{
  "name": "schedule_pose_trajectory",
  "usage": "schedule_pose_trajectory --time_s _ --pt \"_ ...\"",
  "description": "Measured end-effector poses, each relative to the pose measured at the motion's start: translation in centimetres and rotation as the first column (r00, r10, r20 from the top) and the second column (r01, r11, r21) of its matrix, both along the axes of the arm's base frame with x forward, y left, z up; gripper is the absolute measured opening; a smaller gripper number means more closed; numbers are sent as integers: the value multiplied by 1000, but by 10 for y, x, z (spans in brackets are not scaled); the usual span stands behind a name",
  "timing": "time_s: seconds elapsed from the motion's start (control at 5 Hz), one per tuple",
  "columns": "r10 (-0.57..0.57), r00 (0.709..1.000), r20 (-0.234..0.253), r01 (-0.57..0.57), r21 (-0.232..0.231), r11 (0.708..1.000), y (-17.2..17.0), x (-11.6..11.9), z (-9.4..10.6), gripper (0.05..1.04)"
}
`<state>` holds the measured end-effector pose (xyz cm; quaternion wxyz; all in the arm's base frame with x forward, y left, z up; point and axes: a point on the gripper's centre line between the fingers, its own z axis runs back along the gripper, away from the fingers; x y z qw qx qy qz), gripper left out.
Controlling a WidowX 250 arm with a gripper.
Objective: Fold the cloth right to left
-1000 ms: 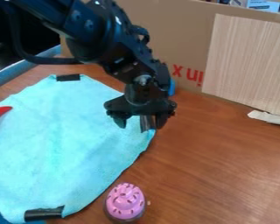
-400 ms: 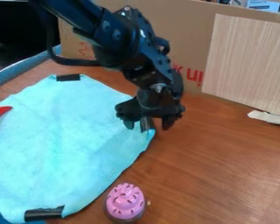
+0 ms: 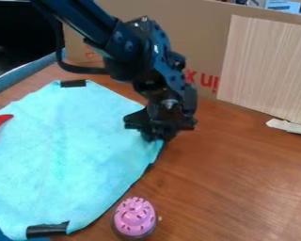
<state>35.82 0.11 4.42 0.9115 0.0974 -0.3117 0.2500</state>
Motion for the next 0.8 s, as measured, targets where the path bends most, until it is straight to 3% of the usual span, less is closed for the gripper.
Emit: schedule_pose_trajectory --time_s 0.2,0.4,0.8 --pt "-7 1000 2 7 -3 1000 0 -5 -3 176" --pt "-26 1000 6 26 -10 1000 0 -12 1 76" --pt "13 996 86 -4 -104 995 27 -26 43 58"
